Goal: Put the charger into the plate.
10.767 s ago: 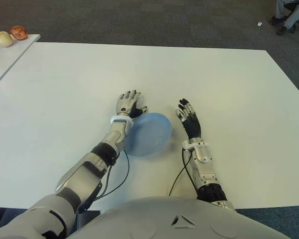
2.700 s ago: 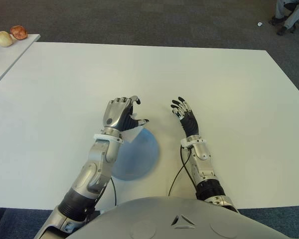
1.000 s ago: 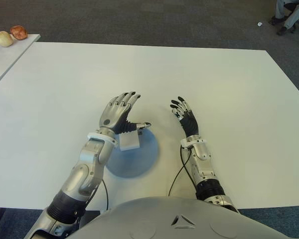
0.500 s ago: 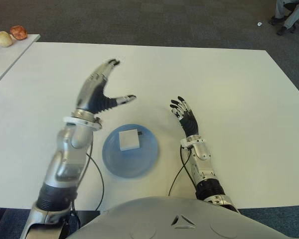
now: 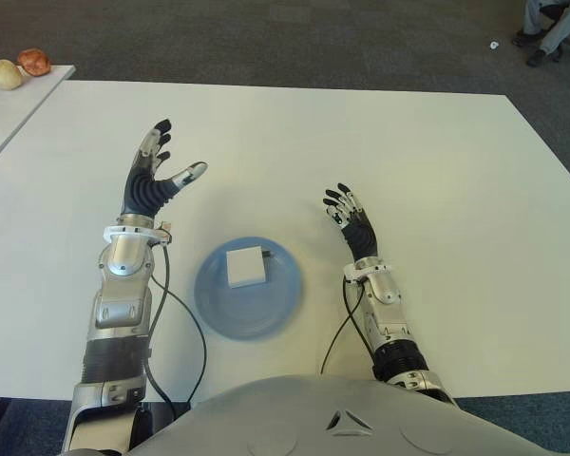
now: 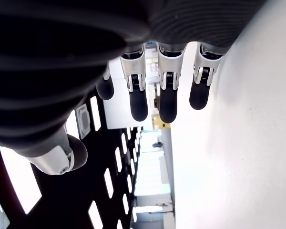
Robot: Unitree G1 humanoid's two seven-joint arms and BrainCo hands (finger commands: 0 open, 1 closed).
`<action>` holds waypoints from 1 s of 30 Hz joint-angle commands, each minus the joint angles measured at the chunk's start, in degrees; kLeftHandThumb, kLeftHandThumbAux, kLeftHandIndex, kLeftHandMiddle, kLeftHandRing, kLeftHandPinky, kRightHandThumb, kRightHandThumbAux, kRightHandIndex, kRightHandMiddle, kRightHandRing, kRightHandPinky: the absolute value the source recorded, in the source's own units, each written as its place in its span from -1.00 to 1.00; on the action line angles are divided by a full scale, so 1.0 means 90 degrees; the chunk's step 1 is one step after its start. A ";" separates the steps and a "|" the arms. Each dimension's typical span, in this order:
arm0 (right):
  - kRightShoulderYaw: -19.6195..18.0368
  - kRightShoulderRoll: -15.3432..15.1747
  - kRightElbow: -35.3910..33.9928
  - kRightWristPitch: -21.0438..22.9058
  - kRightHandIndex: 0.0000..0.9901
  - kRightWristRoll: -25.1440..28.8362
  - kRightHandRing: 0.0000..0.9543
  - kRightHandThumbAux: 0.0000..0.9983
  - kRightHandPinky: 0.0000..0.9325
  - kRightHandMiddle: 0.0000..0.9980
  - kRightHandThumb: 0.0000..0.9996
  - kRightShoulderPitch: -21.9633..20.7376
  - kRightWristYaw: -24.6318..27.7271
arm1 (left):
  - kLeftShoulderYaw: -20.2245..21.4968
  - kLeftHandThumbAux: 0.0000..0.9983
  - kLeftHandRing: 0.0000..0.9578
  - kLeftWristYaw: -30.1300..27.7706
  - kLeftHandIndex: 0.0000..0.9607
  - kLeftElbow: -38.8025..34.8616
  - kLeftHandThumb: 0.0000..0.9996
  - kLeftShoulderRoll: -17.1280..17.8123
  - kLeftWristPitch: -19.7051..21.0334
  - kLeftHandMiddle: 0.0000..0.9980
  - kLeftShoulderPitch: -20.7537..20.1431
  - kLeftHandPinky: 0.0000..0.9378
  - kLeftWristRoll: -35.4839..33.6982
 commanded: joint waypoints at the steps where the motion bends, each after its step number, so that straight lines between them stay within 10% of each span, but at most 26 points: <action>1: -0.0020 0.0073 0.0237 0.0187 -0.87 0.0057 -0.63 0.09 -0.64 -0.62 -1.00 0.0174 -0.0028 | 0.0088 0.23 -0.95 0.0015 -0.95 0.0134 -1.00 -0.0233 -0.0101 -0.92 -0.0013 -0.97 -0.0403; 12: -0.0022 0.0080 0.0177 0.0190 -0.84 0.0050 -0.68 0.10 -0.68 -0.66 -1.00 0.0192 -0.0081 | 0.0292 0.19 -1.00 -0.0499 -1.00 0.0724 -1.00 -0.0684 -0.0155 -0.98 0.0004 -1.00 -0.1708; 30: -0.0019 0.0112 0.0060 0.0163 -0.87 0.0052 -0.76 0.18 -0.75 -0.74 -1.00 0.0234 -0.0171 | 0.0105 0.14 -1.00 -0.0911 -1.00 0.1350 -1.00 -0.0772 -0.0423 -1.00 0.0322 -1.00 -0.1805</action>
